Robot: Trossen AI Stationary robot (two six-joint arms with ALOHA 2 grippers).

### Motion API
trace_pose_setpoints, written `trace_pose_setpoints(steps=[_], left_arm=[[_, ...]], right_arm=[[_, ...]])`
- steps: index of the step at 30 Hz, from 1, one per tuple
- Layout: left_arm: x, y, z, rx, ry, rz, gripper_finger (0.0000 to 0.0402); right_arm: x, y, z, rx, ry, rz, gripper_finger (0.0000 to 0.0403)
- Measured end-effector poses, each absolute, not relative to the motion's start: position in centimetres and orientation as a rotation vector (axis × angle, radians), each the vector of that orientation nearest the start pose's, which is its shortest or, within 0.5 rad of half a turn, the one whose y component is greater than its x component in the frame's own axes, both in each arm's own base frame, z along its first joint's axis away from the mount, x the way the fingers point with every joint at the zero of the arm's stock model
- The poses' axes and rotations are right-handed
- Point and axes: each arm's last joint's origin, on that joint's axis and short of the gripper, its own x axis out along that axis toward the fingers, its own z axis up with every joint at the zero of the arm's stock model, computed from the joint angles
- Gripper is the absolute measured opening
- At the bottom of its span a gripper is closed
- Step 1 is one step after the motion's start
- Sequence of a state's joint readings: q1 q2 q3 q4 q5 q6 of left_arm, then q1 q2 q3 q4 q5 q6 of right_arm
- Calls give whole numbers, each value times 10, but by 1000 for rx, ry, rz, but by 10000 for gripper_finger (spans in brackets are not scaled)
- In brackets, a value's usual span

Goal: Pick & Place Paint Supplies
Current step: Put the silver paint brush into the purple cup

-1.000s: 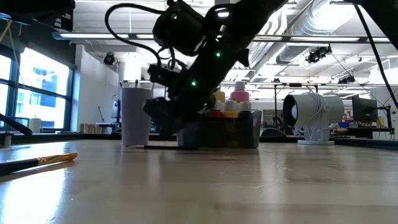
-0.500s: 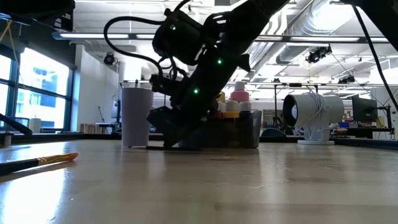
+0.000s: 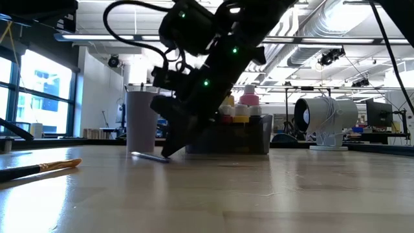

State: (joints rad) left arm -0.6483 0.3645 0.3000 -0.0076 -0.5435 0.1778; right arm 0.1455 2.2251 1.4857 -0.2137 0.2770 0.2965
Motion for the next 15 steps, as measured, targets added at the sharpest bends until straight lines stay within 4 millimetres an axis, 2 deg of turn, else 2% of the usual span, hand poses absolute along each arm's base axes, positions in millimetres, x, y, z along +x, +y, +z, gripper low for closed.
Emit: trace_pose_setpoints(steps=[6, 13, 15], left_arm=[[100, -57, 235, 217, 51, -110, 0], [100, -57, 233, 227, 69, -111, 0], [100, -57, 232, 229, 74, -112, 0]], right_arm=[[451, 65, 122, 90, 909, -209, 2], [451, 66, 149, 117, 830, -174, 2], [452, 66, 151, 133, 822, -150, 2]])
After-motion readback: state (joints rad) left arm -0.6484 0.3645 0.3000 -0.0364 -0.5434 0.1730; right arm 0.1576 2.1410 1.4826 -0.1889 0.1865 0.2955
